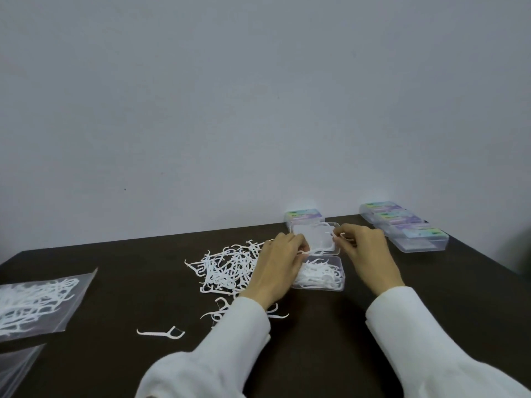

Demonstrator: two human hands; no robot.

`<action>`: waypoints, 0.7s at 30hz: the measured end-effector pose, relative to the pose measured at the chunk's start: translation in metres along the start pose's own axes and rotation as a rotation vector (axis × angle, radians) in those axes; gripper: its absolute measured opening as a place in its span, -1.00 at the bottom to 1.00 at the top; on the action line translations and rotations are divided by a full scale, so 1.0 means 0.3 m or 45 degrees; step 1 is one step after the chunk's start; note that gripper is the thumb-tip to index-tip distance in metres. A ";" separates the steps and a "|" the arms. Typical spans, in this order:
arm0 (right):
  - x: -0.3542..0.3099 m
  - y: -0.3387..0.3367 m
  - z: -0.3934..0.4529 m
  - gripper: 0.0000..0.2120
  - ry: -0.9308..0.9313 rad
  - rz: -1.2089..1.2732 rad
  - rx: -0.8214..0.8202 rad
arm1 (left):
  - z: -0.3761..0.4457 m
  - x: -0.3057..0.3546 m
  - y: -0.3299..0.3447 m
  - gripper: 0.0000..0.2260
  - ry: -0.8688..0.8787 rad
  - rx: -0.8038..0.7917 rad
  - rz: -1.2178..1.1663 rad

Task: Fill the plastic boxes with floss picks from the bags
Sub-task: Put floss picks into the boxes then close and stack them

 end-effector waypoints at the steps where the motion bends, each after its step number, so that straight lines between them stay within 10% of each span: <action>1: 0.006 -0.009 -0.003 -0.79 0.011 0.008 0.029 | 0.007 0.008 0.012 -0.88 0.003 -0.015 0.015; 7: -0.010 -0.004 -0.020 -0.76 -0.004 0.012 -0.003 | 0.036 0.010 0.044 -0.84 -0.050 -0.034 -0.057; 14: -0.048 0.033 -0.028 -0.71 -0.034 -0.109 -0.146 | 0.013 -0.125 0.021 -0.87 -0.307 0.135 -0.965; 21: -0.115 0.093 -0.046 -0.66 -0.108 -0.495 -0.269 | -0.014 -0.188 0.038 -0.90 -0.470 0.115 -0.958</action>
Point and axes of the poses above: each hand's wrist, its own z-axis towards the middle knuckle, its own y-axis out of the palm, x = y × z, the point moved 8 cm from there along z, towards the middle knuckle, and after that the axes turned 11 degrees about -x, right-handed, at the moved point
